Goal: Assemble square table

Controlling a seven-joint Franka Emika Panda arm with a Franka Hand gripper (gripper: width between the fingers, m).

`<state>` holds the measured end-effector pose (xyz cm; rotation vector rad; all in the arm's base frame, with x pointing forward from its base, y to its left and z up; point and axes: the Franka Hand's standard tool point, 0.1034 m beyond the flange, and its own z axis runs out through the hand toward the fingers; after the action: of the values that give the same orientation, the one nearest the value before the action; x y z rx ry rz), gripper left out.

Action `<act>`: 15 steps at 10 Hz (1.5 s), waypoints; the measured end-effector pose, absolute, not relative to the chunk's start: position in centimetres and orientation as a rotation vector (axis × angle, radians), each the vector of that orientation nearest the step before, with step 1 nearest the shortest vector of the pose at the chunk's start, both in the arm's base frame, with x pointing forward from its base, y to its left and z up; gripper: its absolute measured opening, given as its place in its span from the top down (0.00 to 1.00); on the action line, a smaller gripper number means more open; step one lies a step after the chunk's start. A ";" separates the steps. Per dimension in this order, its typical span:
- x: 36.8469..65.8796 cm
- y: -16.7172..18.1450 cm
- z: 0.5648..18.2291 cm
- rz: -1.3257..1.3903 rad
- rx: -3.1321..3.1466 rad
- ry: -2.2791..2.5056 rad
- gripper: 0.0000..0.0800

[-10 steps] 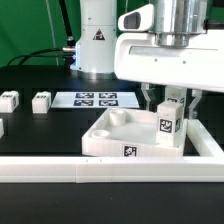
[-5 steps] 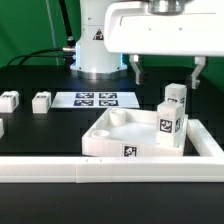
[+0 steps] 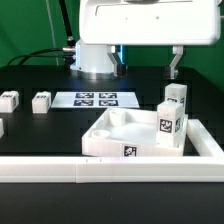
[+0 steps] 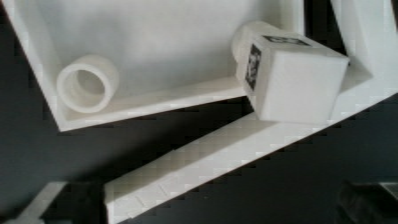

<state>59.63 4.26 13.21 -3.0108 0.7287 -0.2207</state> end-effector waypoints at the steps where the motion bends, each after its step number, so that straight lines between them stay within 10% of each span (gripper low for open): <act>1: 59.7 3.7 12.6 -0.233 -3.040 0.648 0.19; 10: 58.5 -0.4 11.0 -0.199 -3.089 0.497 0.19; 15: 54.0 -2.1 7.1 -0.109 -3.108 0.544 0.19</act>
Offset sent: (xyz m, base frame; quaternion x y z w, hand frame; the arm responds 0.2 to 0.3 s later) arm -0.0060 -0.0234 -0.0102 0.0228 -0.0200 -0.0750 0.9967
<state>54.00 -2.11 7.08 -3.1077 0.5440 -0.1093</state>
